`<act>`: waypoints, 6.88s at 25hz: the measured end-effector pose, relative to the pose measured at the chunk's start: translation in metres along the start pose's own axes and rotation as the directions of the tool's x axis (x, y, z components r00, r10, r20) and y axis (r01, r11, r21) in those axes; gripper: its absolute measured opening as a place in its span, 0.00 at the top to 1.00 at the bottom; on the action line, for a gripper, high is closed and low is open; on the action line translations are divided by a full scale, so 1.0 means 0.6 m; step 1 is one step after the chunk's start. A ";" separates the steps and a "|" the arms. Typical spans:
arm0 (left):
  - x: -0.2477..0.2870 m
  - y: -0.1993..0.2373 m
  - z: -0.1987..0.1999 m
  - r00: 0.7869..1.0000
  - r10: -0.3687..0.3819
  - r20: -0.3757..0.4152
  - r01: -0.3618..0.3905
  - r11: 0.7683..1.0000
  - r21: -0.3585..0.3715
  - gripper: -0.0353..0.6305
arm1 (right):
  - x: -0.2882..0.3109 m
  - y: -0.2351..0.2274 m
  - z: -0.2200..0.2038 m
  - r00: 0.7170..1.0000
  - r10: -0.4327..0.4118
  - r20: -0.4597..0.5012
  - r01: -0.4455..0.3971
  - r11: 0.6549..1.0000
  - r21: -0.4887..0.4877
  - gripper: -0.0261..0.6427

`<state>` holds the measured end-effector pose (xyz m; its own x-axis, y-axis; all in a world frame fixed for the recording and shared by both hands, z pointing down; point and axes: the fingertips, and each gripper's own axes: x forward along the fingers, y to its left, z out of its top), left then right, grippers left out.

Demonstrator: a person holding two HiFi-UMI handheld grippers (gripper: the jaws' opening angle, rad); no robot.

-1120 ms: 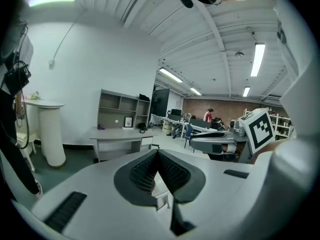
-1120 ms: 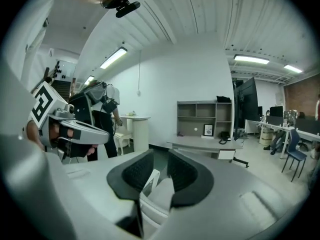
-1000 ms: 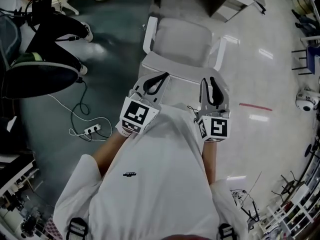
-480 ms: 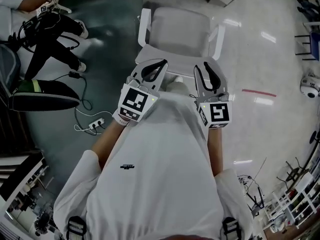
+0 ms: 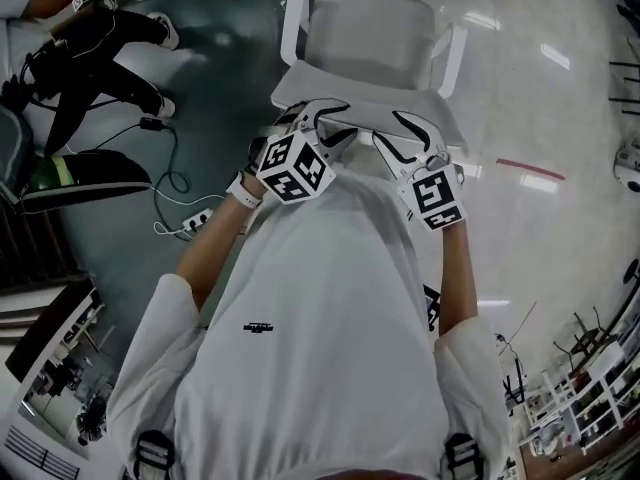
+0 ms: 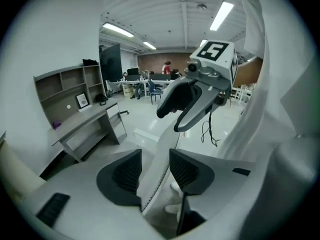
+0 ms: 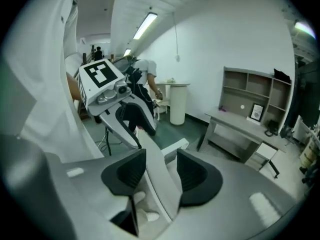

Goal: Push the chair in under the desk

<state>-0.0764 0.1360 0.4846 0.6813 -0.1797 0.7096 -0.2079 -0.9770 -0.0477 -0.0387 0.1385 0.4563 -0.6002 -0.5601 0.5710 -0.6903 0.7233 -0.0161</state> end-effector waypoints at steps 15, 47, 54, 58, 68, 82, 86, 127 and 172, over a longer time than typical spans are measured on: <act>0.108 -0.022 -0.096 0.973 -0.027 -0.228 0.058 0.990 0.130 0.67 | 0.081 0.020 -0.179 0.935 0.069 -0.348 -0.153 0.963 -0.221 0.67; 0.212 0.109 -0.030 0.976 0.084 -0.199 -0.045 0.981 0.191 0.72 | 0.129 -0.163 -0.174 0.964 -0.045 -0.262 -0.083 0.884 -0.460 0.79; 0.240 0.169 -0.003 0.976 0.109 -0.187 -0.070 0.976 0.206 0.71 | 0.150 -0.228 -0.156 0.967 -0.039 -0.251 -0.087 0.878 -0.471 0.79; 0.250 0.200 0.008 0.976 0.102 -0.194 -0.062 0.978 0.201 0.70 | 0.161 -0.255 -0.143 0.975 -0.027 -0.222 -0.085 0.874 -0.479 0.79; 0.263 0.269 0.018 0.973 0.117 -0.201 -0.077 0.978 0.194 0.66 | 0.194 -0.297 -0.116 0.983 0.012 -0.183 -0.096 0.884 -0.458 0.80; 0.324 0.394 0.079 0.969 0.151 -0.197 -0.115 0.976 0.184 0.66 | 0.237 -0.442 -0.080 0.981 -0.015 -0.195 -0.085 0.866 -0.493 0.80; 0.336 0.434 0.095 0.968 0.170 -0.185 -0.133 0.971 0.197 0.66 | 0.254 -0.481 -0.065 0.981 -0.019 -0.195 -0.082 0.862 -0.500 0.80; 0.455 0.746 0.206 0.960 0.236 -0.152 -0.201 0.955 0.217 0.66 | 0.394 -0.801 0.031 0.971 -0.093 -0.220 -0.049 0.824 -0.565 0.80; 0.521 0.973 0.279 0.953 0.266 -0.147 -0.232 0.949 0.215 0.64 | 0.513 -1.027 0.096 0.943 -0.220 -0.249 -0.005 0.741 -0.671 0.82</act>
<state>0.1328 -0.5099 0.5608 0.4906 -0.4144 0.7665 -0.2040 -0.9099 -0.3612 0.1784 -0.5028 0.5943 -0.3138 -0.5865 0.7467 -0.2373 0.8099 0.5365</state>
